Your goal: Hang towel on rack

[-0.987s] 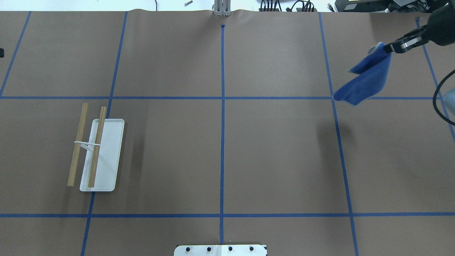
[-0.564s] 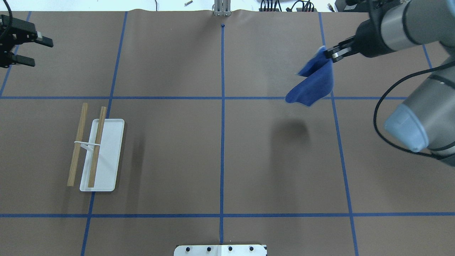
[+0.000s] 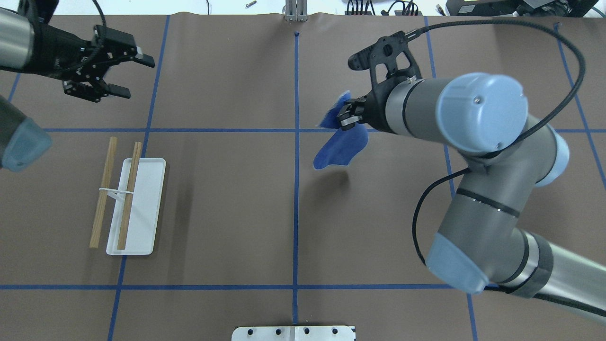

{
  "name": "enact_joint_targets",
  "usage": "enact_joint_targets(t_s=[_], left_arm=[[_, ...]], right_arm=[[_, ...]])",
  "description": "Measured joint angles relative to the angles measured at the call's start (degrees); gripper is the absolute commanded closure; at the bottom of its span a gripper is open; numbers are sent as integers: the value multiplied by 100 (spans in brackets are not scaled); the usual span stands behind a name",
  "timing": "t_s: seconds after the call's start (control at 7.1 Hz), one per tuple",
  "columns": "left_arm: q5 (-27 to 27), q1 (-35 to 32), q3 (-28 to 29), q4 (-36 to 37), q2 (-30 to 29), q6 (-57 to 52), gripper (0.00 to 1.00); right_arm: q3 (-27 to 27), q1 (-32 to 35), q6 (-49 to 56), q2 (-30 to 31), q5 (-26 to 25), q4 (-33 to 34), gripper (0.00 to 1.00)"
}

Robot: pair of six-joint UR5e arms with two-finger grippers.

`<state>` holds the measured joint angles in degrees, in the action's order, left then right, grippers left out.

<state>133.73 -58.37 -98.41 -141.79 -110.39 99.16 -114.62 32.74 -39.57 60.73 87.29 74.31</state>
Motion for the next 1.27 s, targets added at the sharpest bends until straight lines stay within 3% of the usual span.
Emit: enact_joint_targets(t_s=[0.56,1.27], left_arm=[[-652,988,83,36,-674,1440,5],[-725,1359,86,37,-929,2359,5]], right_arm=[[149,-1126,-118,-926,-1535,360,100],[386,-1286,-259,-1251,-1895,429,100]])
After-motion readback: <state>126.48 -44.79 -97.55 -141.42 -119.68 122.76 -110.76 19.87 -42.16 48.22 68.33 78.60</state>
